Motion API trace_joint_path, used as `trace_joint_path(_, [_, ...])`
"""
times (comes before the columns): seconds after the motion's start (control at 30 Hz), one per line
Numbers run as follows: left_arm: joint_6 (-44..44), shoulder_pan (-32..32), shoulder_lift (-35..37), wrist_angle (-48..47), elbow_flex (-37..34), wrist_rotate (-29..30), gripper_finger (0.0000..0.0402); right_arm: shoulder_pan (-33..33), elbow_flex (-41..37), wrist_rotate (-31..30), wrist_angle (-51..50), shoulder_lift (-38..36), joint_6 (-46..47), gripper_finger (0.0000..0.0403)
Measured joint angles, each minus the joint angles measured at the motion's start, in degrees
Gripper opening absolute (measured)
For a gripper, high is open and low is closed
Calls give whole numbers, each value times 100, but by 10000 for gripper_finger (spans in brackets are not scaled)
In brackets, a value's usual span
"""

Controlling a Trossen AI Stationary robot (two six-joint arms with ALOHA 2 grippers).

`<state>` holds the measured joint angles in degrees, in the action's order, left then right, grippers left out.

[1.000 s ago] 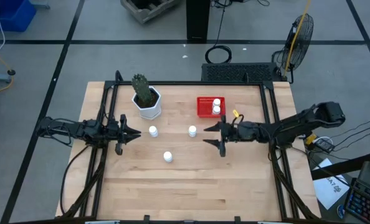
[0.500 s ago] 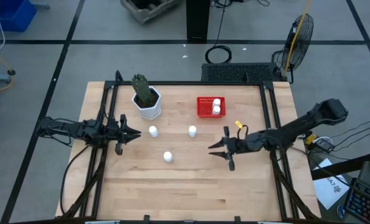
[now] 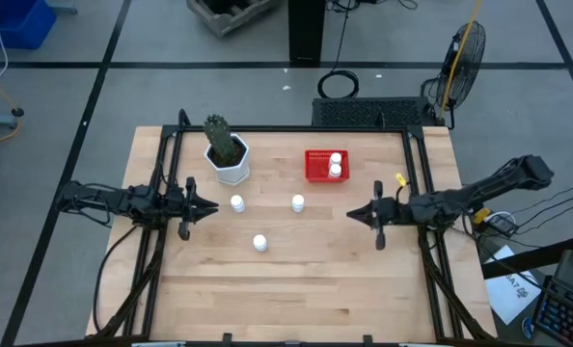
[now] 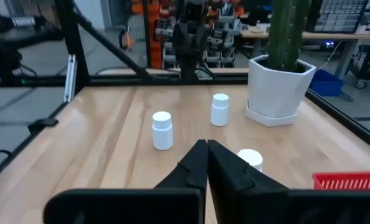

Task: Pick and place pill bottles into a basket
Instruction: Put the white pill bottle into the red bin

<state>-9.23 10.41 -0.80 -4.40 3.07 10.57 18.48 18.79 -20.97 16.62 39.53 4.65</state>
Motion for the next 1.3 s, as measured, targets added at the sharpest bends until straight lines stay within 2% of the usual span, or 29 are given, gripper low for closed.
trace_joint_path(0.3, [0, 1, 0, -1, 0, 0, 67, -72, -1059, -171, 326, -1256, 87, 1])
trace_joint_path(0.6, [0, 0, 0, -2, 0, 2, 67, -265, -1669, -160, 255, -2266, 67, 0])
trace_joint_path(1.07, [7, 1, 0, -2, 0, 1, 67, -271, -1719, -151, 192, -2352, 218, 3])
trace_joint_path(1.17, [435, 0, 0, 17, 0, 7, 67, -271, -1719, -151, 193, -2352, 218, 3])
trace_joint_path(1.3, [437, 0, 2, 160, 2, 1, 67, -271, -1722, -151, 193, -2352, 218, 1])
